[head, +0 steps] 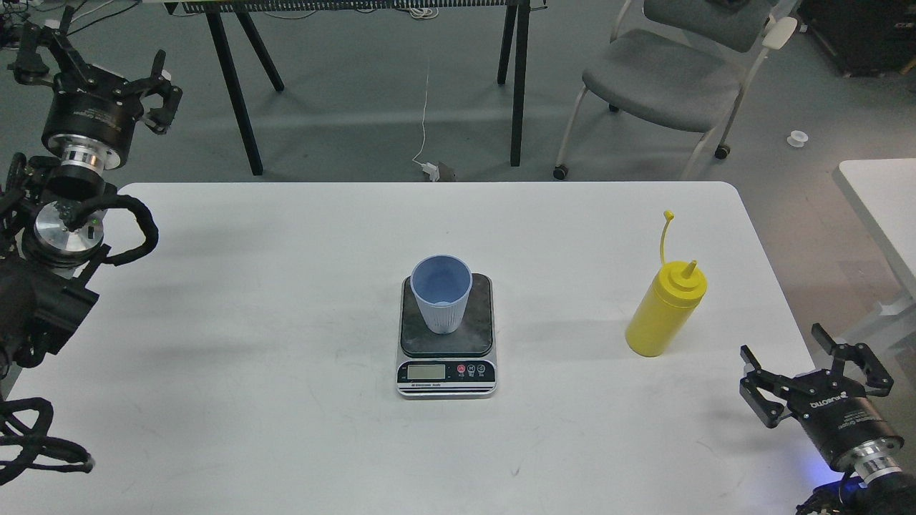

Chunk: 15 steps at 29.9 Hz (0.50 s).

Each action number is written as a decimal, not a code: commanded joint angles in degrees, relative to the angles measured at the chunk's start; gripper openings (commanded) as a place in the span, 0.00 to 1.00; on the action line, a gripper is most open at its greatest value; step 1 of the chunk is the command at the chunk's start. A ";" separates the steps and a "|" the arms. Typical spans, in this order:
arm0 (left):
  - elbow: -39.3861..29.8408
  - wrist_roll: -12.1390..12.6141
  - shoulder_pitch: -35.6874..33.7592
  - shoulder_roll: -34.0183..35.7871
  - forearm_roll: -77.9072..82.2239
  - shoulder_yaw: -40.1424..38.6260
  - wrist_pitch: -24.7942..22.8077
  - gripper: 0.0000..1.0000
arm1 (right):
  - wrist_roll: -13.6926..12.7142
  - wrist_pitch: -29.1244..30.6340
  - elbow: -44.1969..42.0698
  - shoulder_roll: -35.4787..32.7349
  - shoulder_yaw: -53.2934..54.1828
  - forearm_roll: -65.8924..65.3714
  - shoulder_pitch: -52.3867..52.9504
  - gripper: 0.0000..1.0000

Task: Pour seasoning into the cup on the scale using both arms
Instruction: 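Reach the right gripper to the yellow squeeze bottle and grasp it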

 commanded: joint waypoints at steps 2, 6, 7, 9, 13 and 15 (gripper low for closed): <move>0.10 -0.02 0.29 0.04 0.08 -0.03 0.00 0.99 | -0.01 0.00 -0.03 3.19 -2.32 -5.20 0.72 0.99; -0.08 -0.02 0.29 0.04 0.34 0.32 0.00 0.99 | 0.07 0.00 -0.65 6.62 -2.15 -8.54 2.47 0.99; -0.08 -0.02 0.29 0.04 0.34 0.50 0.00 0.99 | 0.07 0.00 -0.73 7.67 -1.80 -9.42 3.08 0.99; -0.08 -0.02 0.46 -0.14 0.34 0.59 0.00 0.99 | 0.07 0.00 -0.82 9.69 -1.62 -10.82 3.62 0.99; -0.34 -0.11 1.52 -0.14 0.34 0.67 0.00 0.99 | 0.42 0.00 -2.48 12.69 -1.44 -12.15 5.72 0.99; -1.30 -0.11 1.95 -0.14 0.43 0.59 0.00 0.99 | 0.51 0.00 -5.82 13.48 -1.44 -12.15 7.74 0.99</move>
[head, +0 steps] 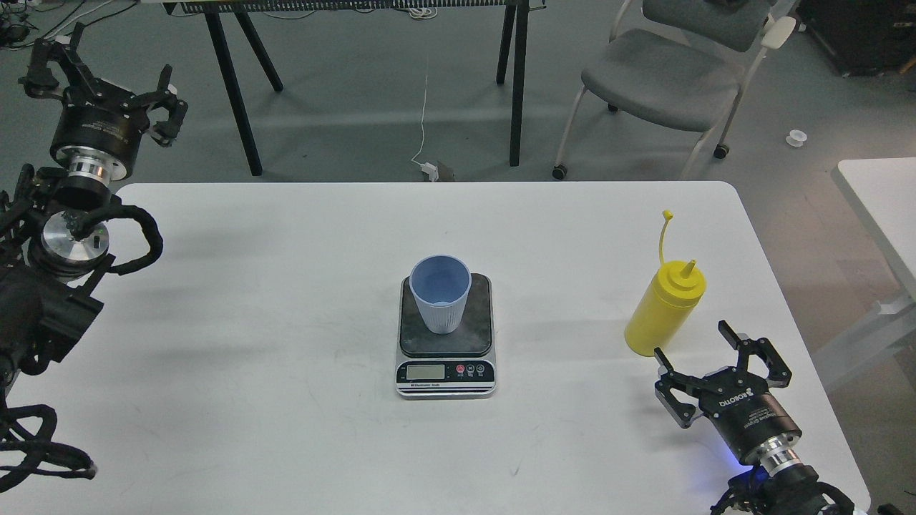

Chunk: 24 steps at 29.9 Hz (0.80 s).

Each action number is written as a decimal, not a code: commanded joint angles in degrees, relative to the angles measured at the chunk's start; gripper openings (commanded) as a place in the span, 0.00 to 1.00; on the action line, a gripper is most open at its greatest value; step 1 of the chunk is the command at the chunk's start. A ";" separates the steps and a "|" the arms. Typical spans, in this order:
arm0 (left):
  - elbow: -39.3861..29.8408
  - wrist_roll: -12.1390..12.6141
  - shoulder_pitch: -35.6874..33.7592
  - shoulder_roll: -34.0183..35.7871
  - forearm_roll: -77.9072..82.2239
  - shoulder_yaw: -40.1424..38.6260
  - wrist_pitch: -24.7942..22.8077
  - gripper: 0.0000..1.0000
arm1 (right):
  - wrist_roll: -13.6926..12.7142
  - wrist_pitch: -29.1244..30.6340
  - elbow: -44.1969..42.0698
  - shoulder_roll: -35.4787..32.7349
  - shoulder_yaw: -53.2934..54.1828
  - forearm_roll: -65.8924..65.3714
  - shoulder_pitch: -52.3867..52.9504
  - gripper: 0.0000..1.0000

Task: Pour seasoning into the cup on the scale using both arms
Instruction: 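Reach the right gripper to the yellow squeeze bottle and grasp it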

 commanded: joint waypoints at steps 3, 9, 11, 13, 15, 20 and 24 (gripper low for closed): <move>-2.09 -0.05 0.81 0.33 0.00 -0.11 0.00 0.99 | 0.20 0.00 -6.48 3.91 0.19 -0.17 3.50 0.99; -2.27 -0.05 0.81 0.59 0.09 0.07 0.00 0.99 | 0.20 0.00 -8.41 4.63 0.72 -0.26 5.69 0.99; -2.27 -0.05 0.81 0.85 0.09 0.07 0.00 0.99 | 0.20 0.00 -11.22 4.71 0.72 -0.18 7.80 0.99; -2.27 -0.14 0.81 0.94 0.09 -0.02 0.00 0.99 | 0.20 0.00 -13.68 4.71 0.54 -0.17 9.82 0.99; -2.27 -0.14 0.81 1.12 0.09 0.07 0.00 0.99 | 0.20 0.00 -14.74 4.71 0.54 -0.26 11.66 0.98; -2.27 -0.05 0.81 2.00 0.18 0.07 0.00 0.99 | 0.20 0.00 -15.71 4.80 -0.16 -0.26 15.09 0.95; -2.36 -0.14 0.81 1.91 0.09 0.16 0.00 0.99 | 0.20 0.00 -20.18 7.60 -1.92 -0.61 17.73 0.96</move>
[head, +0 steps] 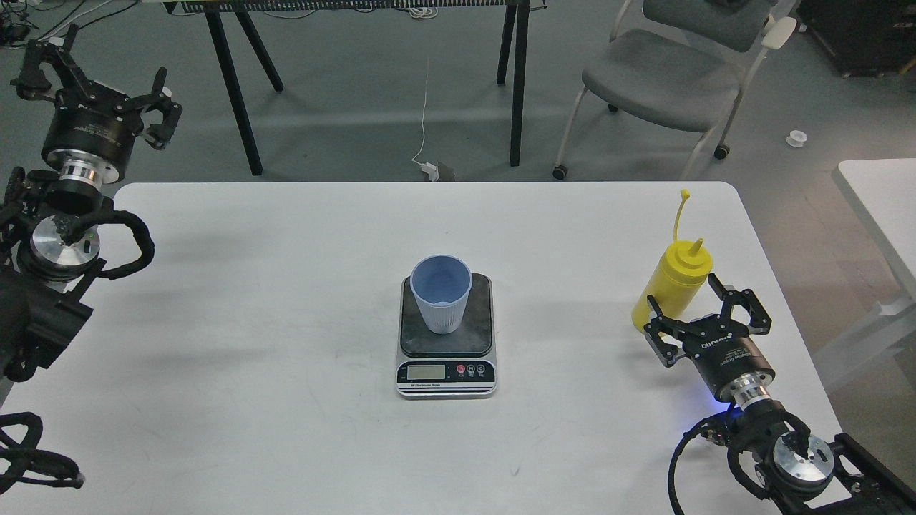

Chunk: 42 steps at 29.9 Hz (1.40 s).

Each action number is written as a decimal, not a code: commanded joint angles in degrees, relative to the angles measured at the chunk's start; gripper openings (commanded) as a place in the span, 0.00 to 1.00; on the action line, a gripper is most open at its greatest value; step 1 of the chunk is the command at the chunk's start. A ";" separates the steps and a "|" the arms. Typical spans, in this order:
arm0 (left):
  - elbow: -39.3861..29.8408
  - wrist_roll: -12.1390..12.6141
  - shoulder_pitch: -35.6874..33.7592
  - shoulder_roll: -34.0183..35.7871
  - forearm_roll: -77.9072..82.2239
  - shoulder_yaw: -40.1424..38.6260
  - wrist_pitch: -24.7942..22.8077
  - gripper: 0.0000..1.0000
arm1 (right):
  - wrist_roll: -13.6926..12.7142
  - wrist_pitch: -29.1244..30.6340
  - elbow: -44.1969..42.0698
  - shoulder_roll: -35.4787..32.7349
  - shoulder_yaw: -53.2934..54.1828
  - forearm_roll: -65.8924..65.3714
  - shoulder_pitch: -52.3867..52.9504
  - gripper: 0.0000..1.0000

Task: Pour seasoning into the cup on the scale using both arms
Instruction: 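Reach the right gripper to the yellow squeeze bottle and grasp it, then lift the bottle with the right gripper and tilt it over the cup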

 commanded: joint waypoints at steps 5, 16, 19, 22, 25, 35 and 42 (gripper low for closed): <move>-0.07 -0.13 0.00 0.04 -0.08 -0.12 0.00 0.99 | 0.78 0.00 -7.00 4.29 -1.31 -0.27 3.84 0.95; -0.25 -0.40 0.00 0.04 -0.08 -0.30 0.00 0.99 | 8.34 0.00 -9.29 5.43 -2.10 -1.59 5.95 0.61; -1.74 -0.31 0.00 0.13 -0.08 -0.56 0.00 0.99 | 9.48 0.00 -9.11 5.00 -2.02 -1.59 7.18 0.49; -2.53 -0.40 0.00 0.65 -0.17 -0.65 0.00 0.99 | 9.84 0.00 -8.50 3.60 -1.84 -1.59 8.76 0.41; -2.62 -0.40 0.00 0.83 -0.17 -0.73 0.00 0.99 | 9.84 0.00 -5.95 0.44 -2.10 -2.37 10.08 0.40; -5.69 -0.49 0.70 3.90 -0.34 -0.82 0.00 0.99 | 9.93 0.00 10.04 -11.17 -1.49 -23.53 14.21 0.38; -6.05 -0.49 1.23 4.08 -0.34 -0.82 0.00 0.99 | 9.93 -2.93 18.21 -9.77 -2.28 -54.01 18.52 0.37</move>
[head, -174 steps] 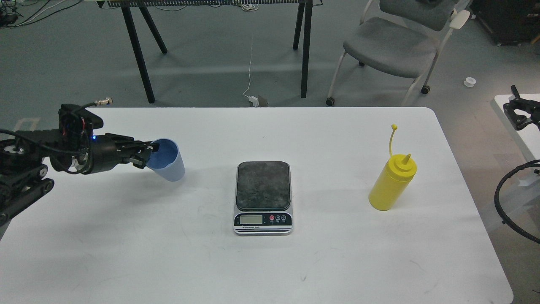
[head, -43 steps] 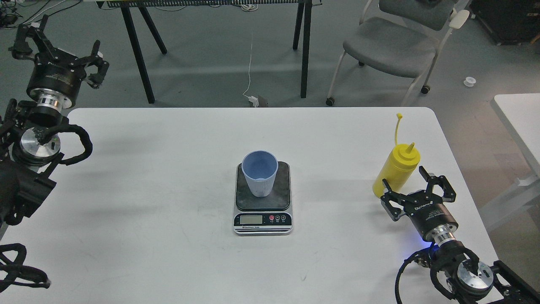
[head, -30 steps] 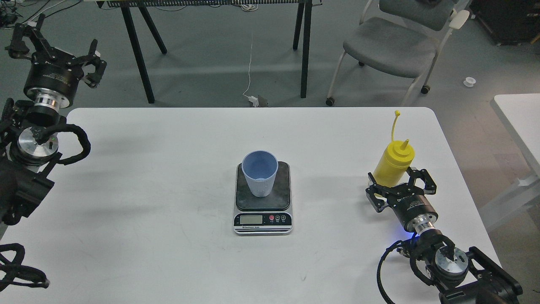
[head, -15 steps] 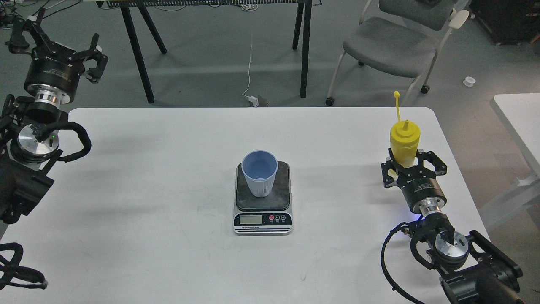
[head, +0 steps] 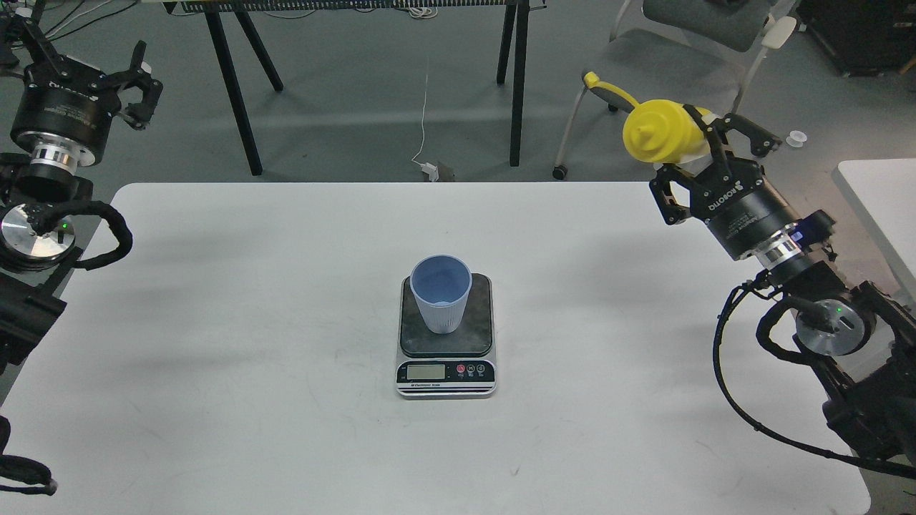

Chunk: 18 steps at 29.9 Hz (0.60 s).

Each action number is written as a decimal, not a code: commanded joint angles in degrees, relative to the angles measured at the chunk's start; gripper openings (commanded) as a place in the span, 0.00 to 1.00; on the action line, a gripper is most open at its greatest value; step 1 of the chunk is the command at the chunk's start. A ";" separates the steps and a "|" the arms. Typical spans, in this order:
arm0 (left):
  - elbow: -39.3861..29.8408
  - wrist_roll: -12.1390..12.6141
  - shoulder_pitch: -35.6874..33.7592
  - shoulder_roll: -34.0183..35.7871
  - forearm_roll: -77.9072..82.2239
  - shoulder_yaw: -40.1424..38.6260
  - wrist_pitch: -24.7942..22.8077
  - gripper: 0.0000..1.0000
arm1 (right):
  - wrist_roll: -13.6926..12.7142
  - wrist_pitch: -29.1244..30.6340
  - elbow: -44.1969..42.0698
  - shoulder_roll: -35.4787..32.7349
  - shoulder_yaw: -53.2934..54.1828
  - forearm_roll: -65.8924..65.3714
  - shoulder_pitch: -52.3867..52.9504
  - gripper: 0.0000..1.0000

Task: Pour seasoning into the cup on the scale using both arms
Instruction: 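Lift the bottle with the right gripper and tilt it over the cup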

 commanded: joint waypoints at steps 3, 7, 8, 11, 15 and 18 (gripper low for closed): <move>-0.09 0.01 0.75 -0.04 0.00 0.00 0.00 0.99 | 0.03 -6.81 3.79 3.83 -1.33 -26.34 4.00 0.37; -0.18 0.01 0.84 -0.04 0.00 0.00 0.00 0.99 | 0.12 -9.36 3.35 6.39 -4.31 -36.82 7.61 0.37; -0.18 0.01 0.75 -0.04 0.00 0.00 0.00 0.99 | 0.12 -10.24 3.35 6.57 -5.28 -38.15 8.40 0.37; -0.18 0.01 0.75 -0.04 0.00 0.00 0.00 0.99 | 0.12 -12.35 3.26 6.83 -9.49 -41.75 11.47 0.37; -0.09 0.01 0.84 -0.04 0.00 0.00 0.00 0.99 | 0.90 -13.06 2.21 6.49 -13.54 -49.30 14.82 0.37; -0.09 0.01 0.84 -0.22 -0.09 0.00 0.00 0.99 | 2.93 -13.15 1.94 5.69 -14.78 -55.63 17.19 0.37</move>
